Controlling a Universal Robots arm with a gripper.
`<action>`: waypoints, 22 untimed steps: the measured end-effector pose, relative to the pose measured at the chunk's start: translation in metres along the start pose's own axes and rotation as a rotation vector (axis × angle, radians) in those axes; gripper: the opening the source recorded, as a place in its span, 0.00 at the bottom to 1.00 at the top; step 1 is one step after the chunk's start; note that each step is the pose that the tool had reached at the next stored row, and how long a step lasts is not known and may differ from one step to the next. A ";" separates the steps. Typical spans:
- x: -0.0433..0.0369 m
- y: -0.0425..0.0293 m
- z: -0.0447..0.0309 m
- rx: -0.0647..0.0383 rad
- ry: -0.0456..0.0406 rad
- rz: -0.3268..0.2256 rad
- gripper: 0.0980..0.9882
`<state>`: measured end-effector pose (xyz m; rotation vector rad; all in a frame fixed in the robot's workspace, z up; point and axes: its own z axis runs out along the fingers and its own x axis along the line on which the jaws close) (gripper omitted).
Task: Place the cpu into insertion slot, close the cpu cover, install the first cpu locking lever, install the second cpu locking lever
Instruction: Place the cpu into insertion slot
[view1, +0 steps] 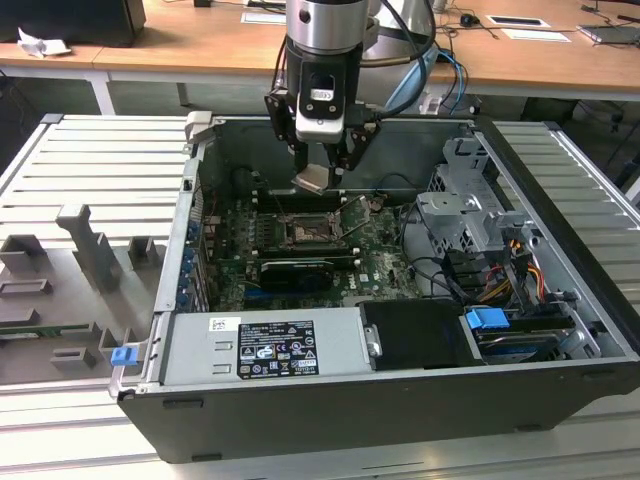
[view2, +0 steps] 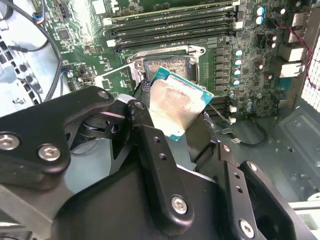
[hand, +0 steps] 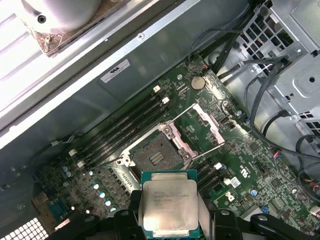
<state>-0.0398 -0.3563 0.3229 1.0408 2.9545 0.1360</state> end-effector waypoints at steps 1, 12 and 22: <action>0.0000 0.0000 0.0003 0.000 -0.0021 0.023 0.48; -0.0001 -0.0004 0.0050 -0.001 -0.0086 0.108 0.48; -0.0002 -0.0006 0.0076 -0.002 -0.0118 0.147 0.48</action>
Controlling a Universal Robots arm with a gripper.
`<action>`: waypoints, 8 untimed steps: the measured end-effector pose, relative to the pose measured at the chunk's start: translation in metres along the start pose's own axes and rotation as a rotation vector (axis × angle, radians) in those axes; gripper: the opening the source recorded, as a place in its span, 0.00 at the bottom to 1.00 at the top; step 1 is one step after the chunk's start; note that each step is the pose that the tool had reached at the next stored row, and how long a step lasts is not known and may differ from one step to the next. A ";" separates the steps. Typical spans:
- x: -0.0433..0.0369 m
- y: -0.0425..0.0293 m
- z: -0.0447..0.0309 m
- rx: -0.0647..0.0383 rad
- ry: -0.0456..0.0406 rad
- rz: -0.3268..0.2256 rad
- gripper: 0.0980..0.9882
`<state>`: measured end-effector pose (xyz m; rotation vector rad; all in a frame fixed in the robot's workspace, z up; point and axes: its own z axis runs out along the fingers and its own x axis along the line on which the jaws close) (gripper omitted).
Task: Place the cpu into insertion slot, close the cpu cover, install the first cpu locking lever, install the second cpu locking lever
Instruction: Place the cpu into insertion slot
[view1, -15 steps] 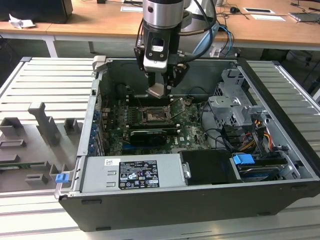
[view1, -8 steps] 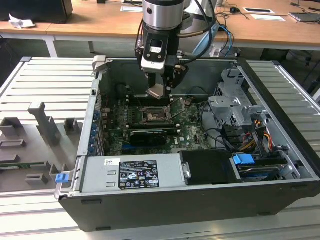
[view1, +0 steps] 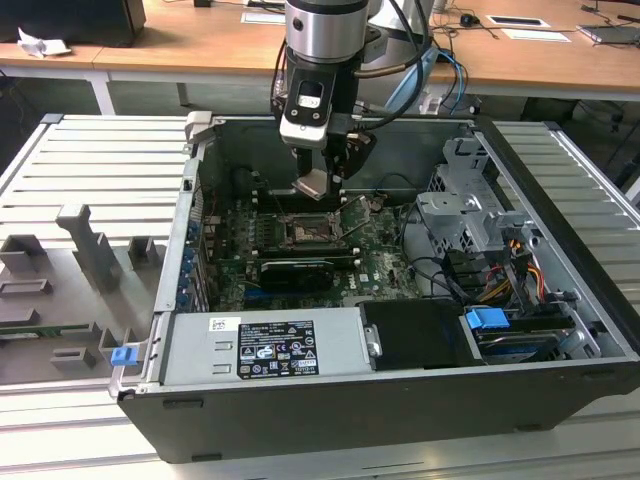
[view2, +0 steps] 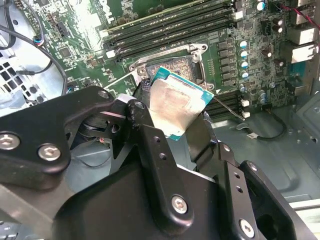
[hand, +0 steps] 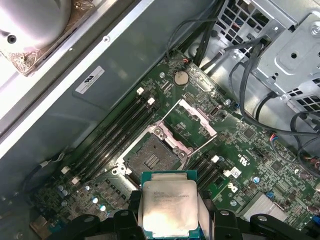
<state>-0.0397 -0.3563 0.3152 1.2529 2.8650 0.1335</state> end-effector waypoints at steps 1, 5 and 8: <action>0.0000 0.0000 0.0001 0.000 -0.0003 0.003 0.48; 0.0000 0.0000 0.0006 -0.001 -0.0021 0.025 0.48; 0.0000 -0.0001 0.0009 -0.001 -0.0032 0.037 0.48</action>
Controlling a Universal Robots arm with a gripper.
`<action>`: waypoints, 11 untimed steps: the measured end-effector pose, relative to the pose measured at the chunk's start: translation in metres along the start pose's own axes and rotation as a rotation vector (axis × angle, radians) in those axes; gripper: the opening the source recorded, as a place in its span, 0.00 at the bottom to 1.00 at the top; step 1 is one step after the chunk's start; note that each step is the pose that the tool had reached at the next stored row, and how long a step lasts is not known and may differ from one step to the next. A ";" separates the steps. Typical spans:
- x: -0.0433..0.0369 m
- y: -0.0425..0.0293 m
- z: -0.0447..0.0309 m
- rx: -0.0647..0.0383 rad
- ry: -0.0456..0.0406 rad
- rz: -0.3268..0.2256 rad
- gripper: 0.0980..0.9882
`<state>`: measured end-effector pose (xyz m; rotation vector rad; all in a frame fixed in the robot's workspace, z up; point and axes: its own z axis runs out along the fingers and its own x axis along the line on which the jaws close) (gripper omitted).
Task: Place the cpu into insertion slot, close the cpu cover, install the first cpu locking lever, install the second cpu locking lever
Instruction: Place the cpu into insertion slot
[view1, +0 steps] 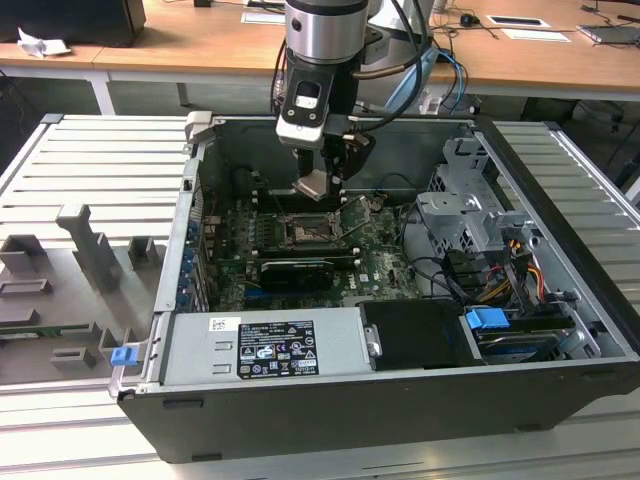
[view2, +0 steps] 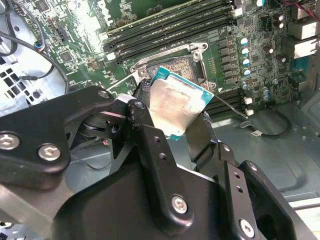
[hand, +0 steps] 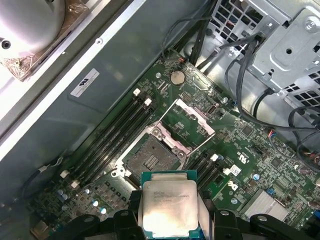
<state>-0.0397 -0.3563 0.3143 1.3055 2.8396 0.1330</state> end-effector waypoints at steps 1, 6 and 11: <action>0.0000 0.0000 0.0001 0.000 -0.0002 0.004 0.48; 0.0000 0.0000 0.0005 -0.001 -0.0020 0.024 0.48; 0.0000 -0.0001 0.0012 -0.001 -0.0045 0.055 0.48</action>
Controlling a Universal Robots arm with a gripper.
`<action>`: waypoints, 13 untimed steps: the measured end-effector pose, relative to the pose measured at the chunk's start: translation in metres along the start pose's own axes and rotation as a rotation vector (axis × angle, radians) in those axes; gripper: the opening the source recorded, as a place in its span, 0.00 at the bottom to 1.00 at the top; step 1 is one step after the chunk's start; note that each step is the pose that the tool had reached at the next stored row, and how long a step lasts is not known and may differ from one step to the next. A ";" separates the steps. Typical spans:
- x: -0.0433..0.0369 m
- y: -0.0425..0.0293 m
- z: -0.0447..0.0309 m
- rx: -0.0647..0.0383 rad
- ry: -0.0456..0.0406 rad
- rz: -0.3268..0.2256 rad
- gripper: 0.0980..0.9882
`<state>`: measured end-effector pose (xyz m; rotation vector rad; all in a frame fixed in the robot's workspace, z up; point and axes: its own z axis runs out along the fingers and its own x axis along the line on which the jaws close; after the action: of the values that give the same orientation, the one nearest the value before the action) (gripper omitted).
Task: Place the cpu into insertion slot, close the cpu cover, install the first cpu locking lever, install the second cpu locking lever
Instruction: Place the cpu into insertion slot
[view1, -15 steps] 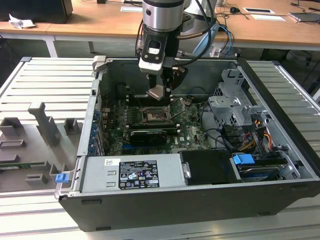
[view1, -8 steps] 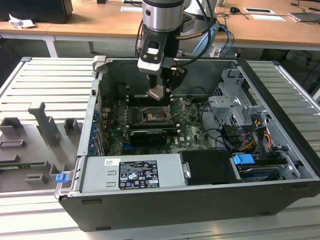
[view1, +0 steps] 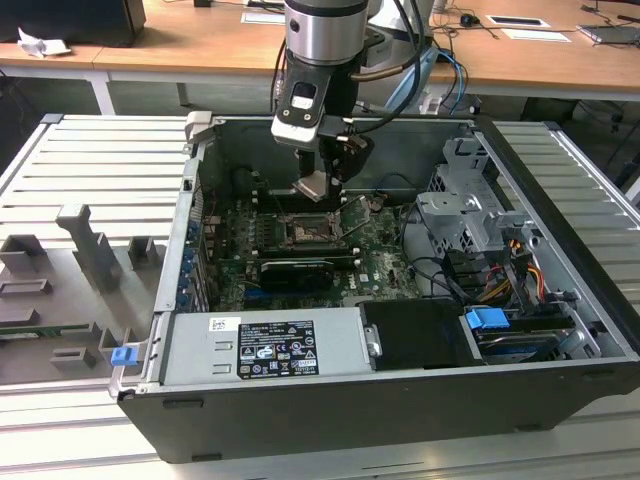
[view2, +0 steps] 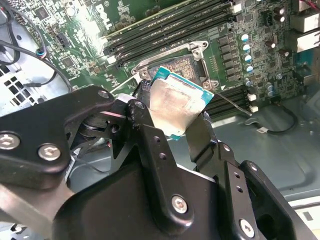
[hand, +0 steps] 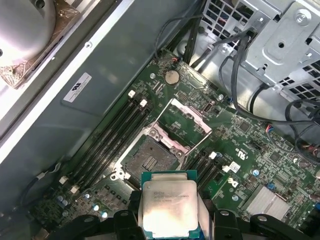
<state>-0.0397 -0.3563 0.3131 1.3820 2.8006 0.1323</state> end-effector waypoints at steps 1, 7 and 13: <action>0.0000 0.0000 0.0002 0.000 -0.0006 0.007 0.48; -0.0001 -0.0001 0.0016 -0.001 -0.0047 0.057 0.48; -0.0003 0.0000 0.0037 -0.004 -0.0152 0.179 0.48</action>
<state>-0.0394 -0.3563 0.3094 1.6232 2.6593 0.1286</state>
